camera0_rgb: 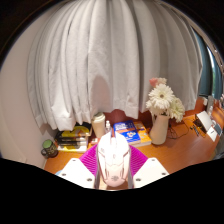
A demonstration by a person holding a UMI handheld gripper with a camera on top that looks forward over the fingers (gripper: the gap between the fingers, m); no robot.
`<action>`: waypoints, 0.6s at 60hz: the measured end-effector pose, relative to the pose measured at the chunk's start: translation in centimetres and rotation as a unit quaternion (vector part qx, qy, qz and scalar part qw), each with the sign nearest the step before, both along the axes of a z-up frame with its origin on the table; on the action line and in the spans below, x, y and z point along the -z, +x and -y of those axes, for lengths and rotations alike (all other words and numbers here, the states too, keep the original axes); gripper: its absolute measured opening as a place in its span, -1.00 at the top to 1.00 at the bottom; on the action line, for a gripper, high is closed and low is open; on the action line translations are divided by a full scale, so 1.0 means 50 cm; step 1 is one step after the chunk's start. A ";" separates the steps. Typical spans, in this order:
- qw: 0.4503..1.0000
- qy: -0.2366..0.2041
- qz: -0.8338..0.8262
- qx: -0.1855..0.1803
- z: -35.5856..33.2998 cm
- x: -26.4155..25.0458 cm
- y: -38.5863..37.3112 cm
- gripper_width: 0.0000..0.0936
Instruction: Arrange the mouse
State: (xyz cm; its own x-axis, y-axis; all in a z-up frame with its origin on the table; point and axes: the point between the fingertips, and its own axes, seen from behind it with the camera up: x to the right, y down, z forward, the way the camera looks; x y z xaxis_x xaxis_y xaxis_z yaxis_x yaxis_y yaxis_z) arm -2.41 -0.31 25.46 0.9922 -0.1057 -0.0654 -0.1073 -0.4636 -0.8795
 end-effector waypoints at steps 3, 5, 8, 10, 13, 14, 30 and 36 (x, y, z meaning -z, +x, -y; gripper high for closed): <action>1.000 0.008 -0.001 -0.018 -0.008 -0.012 -0.085 0.18; 1.000 0.006 0.000 -0.029 -0.011 -0.004 -0.137 0.18; 0.999 -0.004 -0.001 -0.046 -0.014 0.026 -0.214 0.18; 0.998 -0.012 -0.005 -0.060 -0.015 0.055 -0.267 0.18; 0.997 -0.032 -0.007 -0.072 -0.007 0.117 -0.329 0.19; 0.996 -0.043 -0.006 -0.075 -0.004 0.139 -0.346 0.19; 0.982 -0.162 0.019 -0.094 0.047 0.472 -0.494 0.19; 0.980 -0.174 0.020 -0.095 0.062 0.523 -0.514 0.19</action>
